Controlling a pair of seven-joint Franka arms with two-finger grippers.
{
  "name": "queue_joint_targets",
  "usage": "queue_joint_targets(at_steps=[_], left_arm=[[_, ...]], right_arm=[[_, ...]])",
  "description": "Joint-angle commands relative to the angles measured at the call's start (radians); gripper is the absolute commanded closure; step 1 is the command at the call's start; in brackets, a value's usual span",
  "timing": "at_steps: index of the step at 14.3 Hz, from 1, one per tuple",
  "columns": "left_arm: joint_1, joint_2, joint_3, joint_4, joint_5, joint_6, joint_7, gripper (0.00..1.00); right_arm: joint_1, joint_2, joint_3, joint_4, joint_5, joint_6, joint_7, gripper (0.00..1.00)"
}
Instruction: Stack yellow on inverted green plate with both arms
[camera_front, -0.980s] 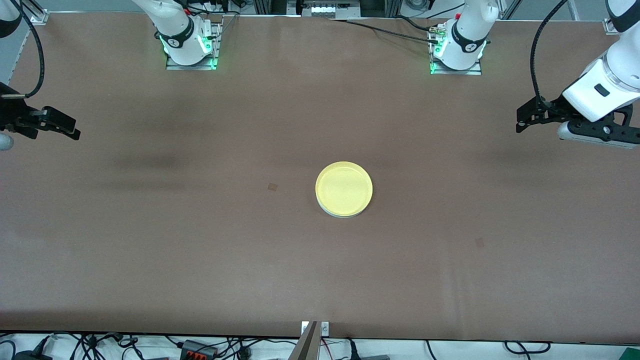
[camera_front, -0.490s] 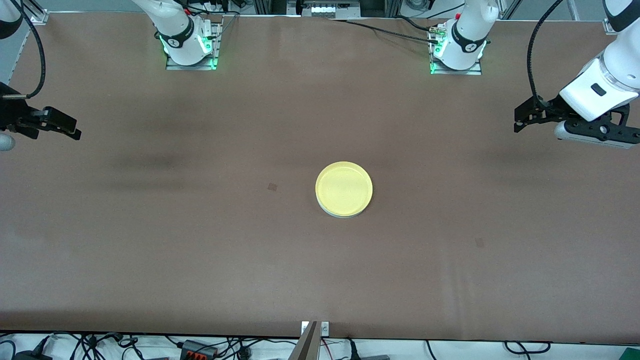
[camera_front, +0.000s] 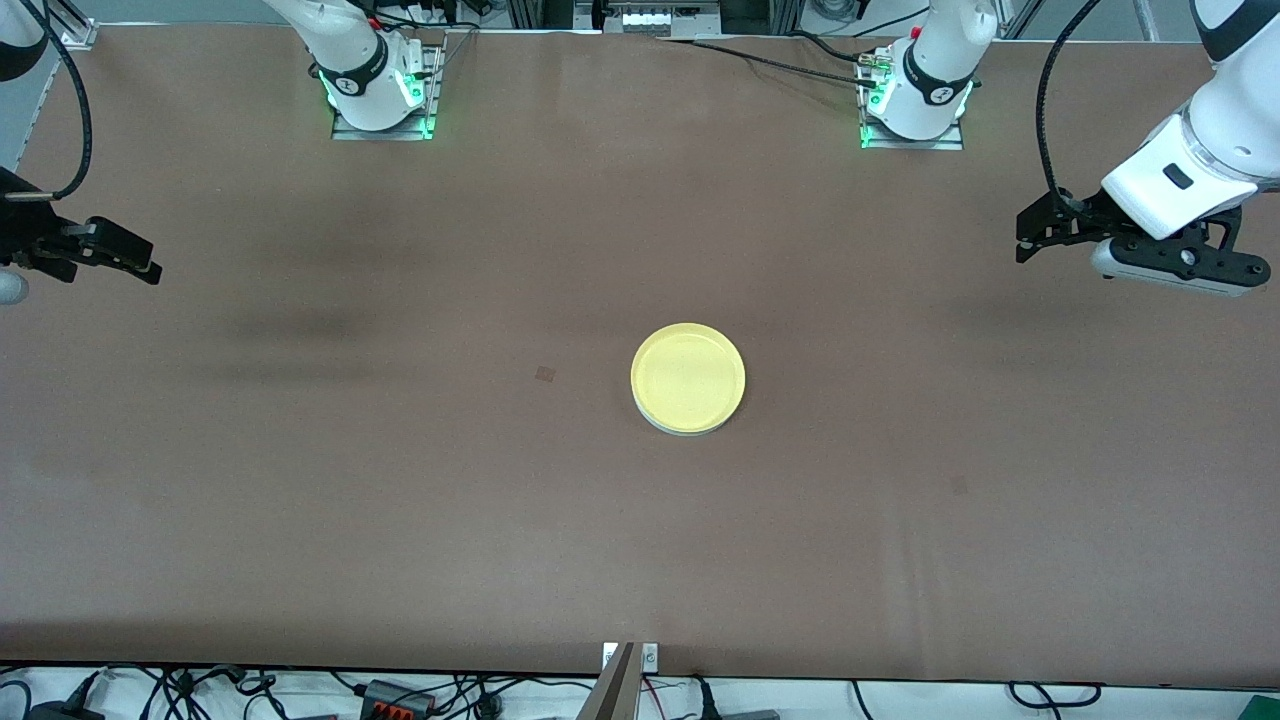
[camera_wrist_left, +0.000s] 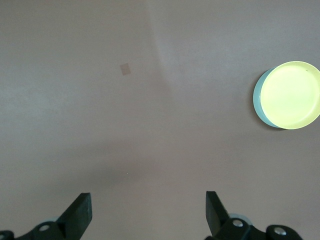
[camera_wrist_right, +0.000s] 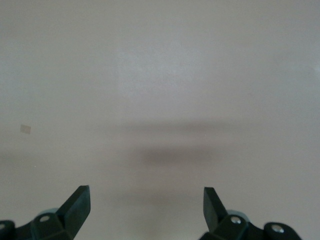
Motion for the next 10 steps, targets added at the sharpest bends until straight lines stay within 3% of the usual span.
queue_joint_targets(at_steps=[1, 10], left_arm=[[0.001, 0.011, -0.001, 0.032, -0.006, -0.016, 0.009, 0.0], [0.002, 0.011, -0.001, 0.03, -0.006, -0.016, 0.009, 0.0]], right_arm=[[-0.01, -0.017, 0.015, -0.026, -0.016, 0.016, 0.014, 0.0], [-0.011, -0.017, 0.014, -0.026, -0.016, 0.017, 0.014, 0.0]])
